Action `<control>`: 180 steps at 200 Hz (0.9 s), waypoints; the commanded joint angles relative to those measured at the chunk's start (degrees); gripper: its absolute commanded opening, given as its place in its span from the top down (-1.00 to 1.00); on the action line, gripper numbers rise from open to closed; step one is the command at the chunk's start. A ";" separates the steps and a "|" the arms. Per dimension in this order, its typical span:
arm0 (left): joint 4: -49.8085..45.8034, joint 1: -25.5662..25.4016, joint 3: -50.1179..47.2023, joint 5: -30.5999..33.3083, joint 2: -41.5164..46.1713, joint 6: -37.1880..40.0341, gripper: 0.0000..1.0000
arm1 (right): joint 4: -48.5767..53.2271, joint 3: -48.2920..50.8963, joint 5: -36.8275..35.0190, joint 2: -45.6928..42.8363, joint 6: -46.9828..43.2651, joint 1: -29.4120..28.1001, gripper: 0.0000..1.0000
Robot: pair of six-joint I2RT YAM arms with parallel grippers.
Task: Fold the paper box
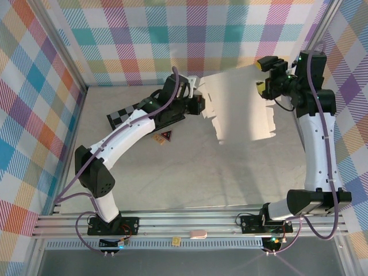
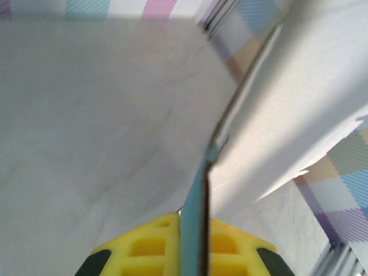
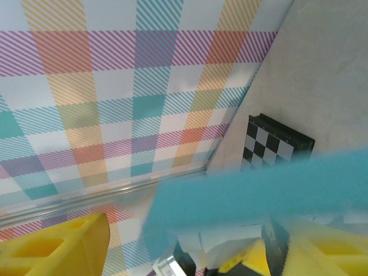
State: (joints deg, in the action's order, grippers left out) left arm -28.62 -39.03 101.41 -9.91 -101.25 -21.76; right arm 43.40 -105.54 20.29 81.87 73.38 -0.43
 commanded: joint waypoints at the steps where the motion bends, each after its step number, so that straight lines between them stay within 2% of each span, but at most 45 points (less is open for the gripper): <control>1: -12.61 0.44 0.07 -0.02 -0.41 -4.93 1.00 | 0.66 0.59 -1.05 0.91 -1.25 0.24 -0.39; 38: -12.28 0.29 -5.33 3.07 1.16 -0.13 1.00 | 5.24 2.79 -4.38 2.22 -0.08 -4.61 -0.37; 73: -6.44 -0.07 -14.18 6.42 2.53 6.69 1.00 | 6.55 8.26 -7.37 5.52 4.54 -11.65 -0.19; 90: -3.98 -0.15 -17.84 7.88 3.46 8.75 1.00 | 9.67 6.70 -6.13 10.14 5.34 -13.43 -0.13; 125: 0.64 -0.32 -23.29 8.79 5.55 9.59 1.00 | 9.36 5.62 -5.18 16.30 6.24 -16.58 -0.10; 160: 2.44 -1.03 -24.59 9.34 5.92 9.80 1.00 | 5.70 4.42 -3.12 21.05 6.63 -18.52 -0.08; 180: 2.53 -1.23 -24.45 9.58 5.72 10.06 1.00 | 7.18 1.52 -2.20 24.13 5.42 -18.60 -0.07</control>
State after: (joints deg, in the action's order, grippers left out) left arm -28.08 -39.48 77.38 -1.65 -96.99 -13.32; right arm 50.63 -100.03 15.90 103.13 79.07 -18.57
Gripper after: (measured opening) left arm 0.051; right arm 0.539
